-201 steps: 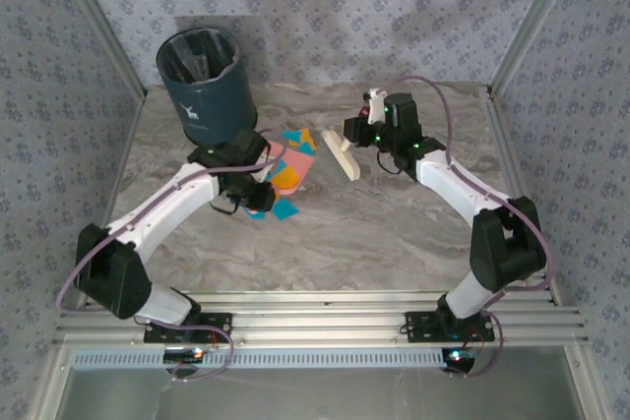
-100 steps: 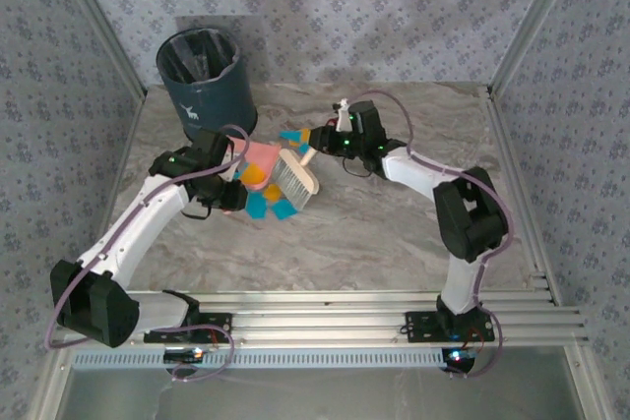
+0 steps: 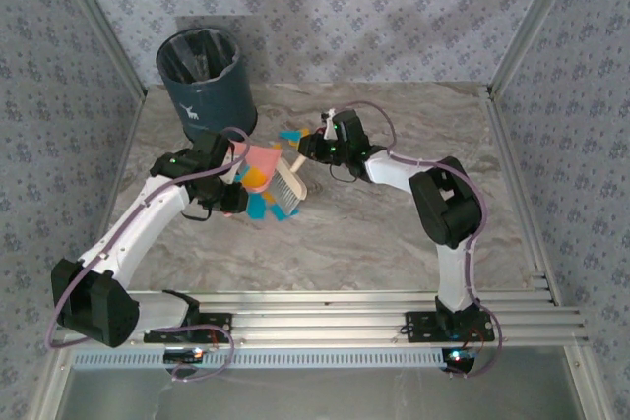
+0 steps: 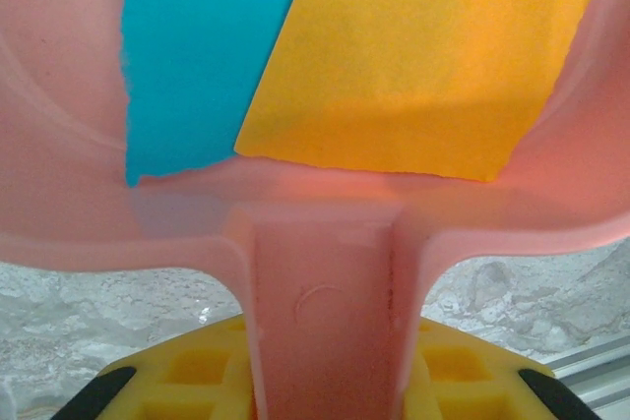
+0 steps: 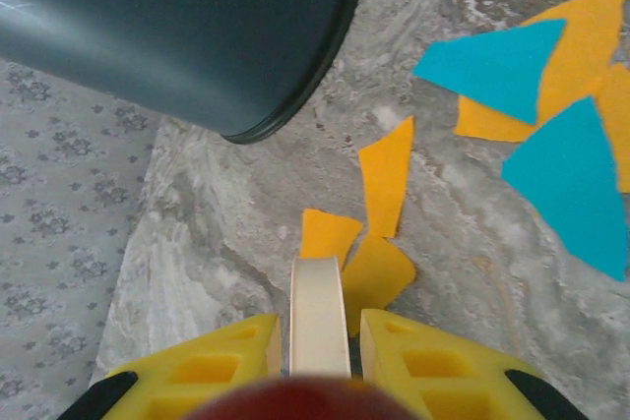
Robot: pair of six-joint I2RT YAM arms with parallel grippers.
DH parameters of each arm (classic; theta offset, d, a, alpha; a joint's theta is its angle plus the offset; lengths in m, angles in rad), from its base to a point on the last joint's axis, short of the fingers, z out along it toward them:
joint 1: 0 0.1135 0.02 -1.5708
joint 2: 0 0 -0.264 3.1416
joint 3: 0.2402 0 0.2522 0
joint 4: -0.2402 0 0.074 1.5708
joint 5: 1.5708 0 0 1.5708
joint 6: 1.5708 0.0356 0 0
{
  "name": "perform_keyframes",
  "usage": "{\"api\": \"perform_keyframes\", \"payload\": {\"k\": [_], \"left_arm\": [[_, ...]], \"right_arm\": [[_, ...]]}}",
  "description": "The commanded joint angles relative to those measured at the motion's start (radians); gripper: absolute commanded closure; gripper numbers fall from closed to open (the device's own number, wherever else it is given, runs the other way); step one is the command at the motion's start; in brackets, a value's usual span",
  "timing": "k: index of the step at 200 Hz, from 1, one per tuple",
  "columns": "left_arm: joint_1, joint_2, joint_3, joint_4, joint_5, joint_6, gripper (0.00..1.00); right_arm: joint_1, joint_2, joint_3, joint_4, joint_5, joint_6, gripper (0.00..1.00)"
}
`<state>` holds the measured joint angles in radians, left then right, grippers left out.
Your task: Sweep away the paper scraps from the table
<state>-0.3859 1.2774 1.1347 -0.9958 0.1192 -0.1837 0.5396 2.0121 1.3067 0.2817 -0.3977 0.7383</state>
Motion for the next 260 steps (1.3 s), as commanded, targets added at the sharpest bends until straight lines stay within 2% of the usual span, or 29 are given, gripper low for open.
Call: {"api": "perform_keyframes", "payload": {"k": [1, 81, 126, 183, 238, 260], "left_arm": [[0.005, 0.006, 0.003, -0.018, 0.032, 0.012, 1.0], [-0.016, 0.063, 0.024, -0.003, 0.075, 0.024, 1.0], [-0.069, 0.12, 0.056, 0.002, 0.075, 0.039, 1.0], [-0.136, 0.19, 0.091, -0.001, 0.077, 0.058, 1.0], [-0.202, 0.247, 0.11, -0.016, 0.083, 0.087, 1.0], [-0.228, 0.278, 0.111, -0.023, 0.092, 0.102, 1.0]], "right_arm": [[-0.016, -0.038, -0.047, -0.01, 0.072, -0.05, 1.0], [-0.121, -0.271, -0.259, -0.183, 0.298, -0.239, 1.0], [-0.149, -0.411, -0.305, -0.293, 0.428, -0.32, 1.0], [-0.155, -0.548, -0.321, -0.385, 0.51, -0.379, 1.0], [-0.177, -0.667, -0.35, -0.331, 0.4, -0.419, 1.0], [-0.18, -0.708, -0.359, -0.316, 0.4, -0.451, 1.0]]}}
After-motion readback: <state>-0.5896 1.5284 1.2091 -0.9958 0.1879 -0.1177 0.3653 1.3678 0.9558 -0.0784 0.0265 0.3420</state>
